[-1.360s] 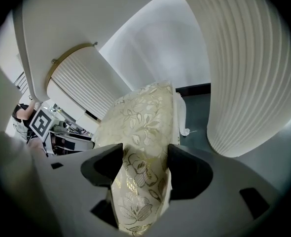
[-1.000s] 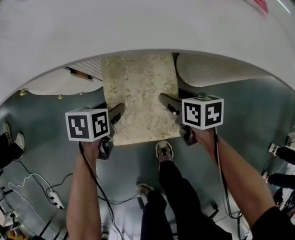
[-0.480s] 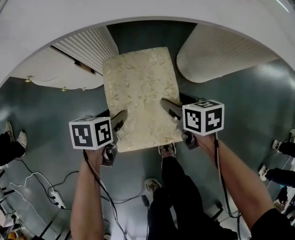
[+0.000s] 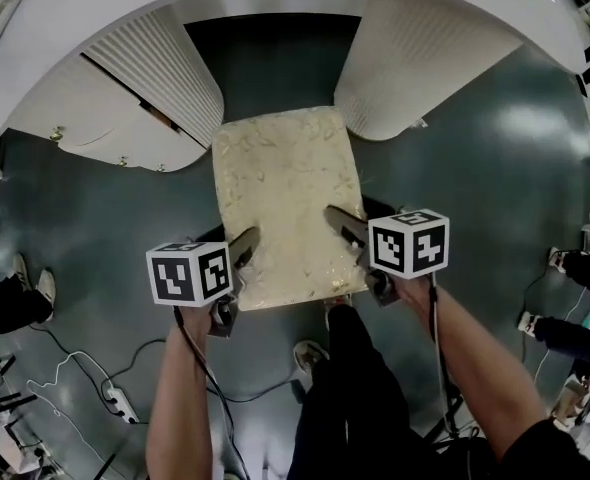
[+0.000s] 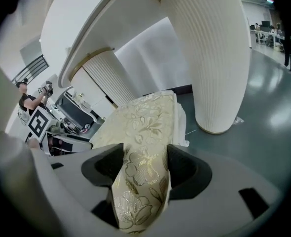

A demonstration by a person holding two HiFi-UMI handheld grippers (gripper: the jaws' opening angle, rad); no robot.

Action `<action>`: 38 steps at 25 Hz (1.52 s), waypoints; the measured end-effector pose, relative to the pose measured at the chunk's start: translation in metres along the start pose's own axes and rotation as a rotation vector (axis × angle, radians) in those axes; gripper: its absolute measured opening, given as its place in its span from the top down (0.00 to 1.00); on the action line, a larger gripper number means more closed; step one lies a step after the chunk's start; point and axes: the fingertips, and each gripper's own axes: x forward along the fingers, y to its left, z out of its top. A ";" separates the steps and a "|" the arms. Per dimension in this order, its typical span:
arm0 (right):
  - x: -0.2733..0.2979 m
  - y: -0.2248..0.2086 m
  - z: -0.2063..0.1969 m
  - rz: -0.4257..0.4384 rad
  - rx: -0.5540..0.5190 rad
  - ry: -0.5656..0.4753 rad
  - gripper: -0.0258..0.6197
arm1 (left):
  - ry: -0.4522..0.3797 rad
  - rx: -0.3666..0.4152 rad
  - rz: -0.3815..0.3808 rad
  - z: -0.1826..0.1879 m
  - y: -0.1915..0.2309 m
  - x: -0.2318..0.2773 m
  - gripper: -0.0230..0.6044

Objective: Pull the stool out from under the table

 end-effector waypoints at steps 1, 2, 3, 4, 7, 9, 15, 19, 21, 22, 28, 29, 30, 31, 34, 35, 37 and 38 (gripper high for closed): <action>0.000 -0.002 -0.003 -0.006 0.008 0.013 0.53 | 0.012 -0.006 -0.007 -0.003 -0.001 0.003 0.58; 0.001 -0.004 -0.005 -0.015 0.018 0.029 0.53 | 0.027 -0.016 -0.019 -0.004 -0.001 0.005 0.58; 0.001 -0.005 -0.004 -0.024 0.027 0.048 0.53 | 0.044 -0.030 -0.033 -0.004 0.000 0.008 0.58; 0.005 -0.006 0.000 -0.032 0.033 0.065 0.53 | 0.059 -0.046 -0.046 -0.001 0.002 0.010 0.58; 0.030 -0.017 0.028 -0.037 0.037 0.119 0.53 | 0.089 -0.099 -0.064 0.024 0.018 0.027 0.58; 0.039 -0.024 0.034 -0.040 0.037 0.153 0.53 | 0.109 -0.123 -0.067 0.029 0.022 0.037 0.58; 0.015 -0.009 -0.001 -0.041 0.020 0.153 0.53 | 0.109 -0.128 -0.070 -0.013 0.010 0.021 0.58; 0.008 -0.009 -0.011 -0.049 0.036 0.181 0.53 | 0.123 -0.131 -0.067 -0.021 0.004 0.020 0.58; 0.008 -0.009 -0.010 -0.053 0.047 0.199 0.53 | 0.136 -0.137 -0.072 -0.020 0.004 0.019 0.58; 0.008 -0.008 -0.011 -0.053 0.050 0.206 0.53 | 0.142 -0.140 -0.071 -0.021 0.005 0.018 0.58; -0.010 -0.004 -0.046 -0.053 0.068 0.246 0.53 | 0.184 -0.135 -0.064 -0.055 -0.009 0.011 0.58; -0.015 -0.002 -0.056 -0.054 0.073 0.258 0.53 | 0.193 -0.135 -0.063 -0.064 -0.013 0.009 0.58; -0.019 -0.001 -0.065 -0.055 0.077 0.272 0.53 | 0.205 -0.136 -0.061 -0.072 -0.015 0.008 0.58; -0.022 0.000 -0.072 -0.059 0.080 0.287 0.53 | 0.221 -0.135 -0.059 -0.079 -0.017 0.007 0.58; -0.028 0.001 -0.093 -0.070 0.088 0.326 0.53 | 0.262 -0.128 -0.055 -0.097 -0.021 0.007 0.59; -0.030 0.000 -0.099 -0.073 0.092 0.334 0.53 | 0.267 -0.127 -0.056 -0.102 -0.023 0.007 0.59; -0.034 -0.001 -0.108 -0.078 0.106 0.336 0.53 | 0.266 -0.123 -0.058 -0.108 -0.026 0.007 0.59; -0.035 -0.001 -0.111 -0.079 0.114 0.332 0.53 | 0.264 -0.122 -0.058 -0.109 -0.027 0.006 0.59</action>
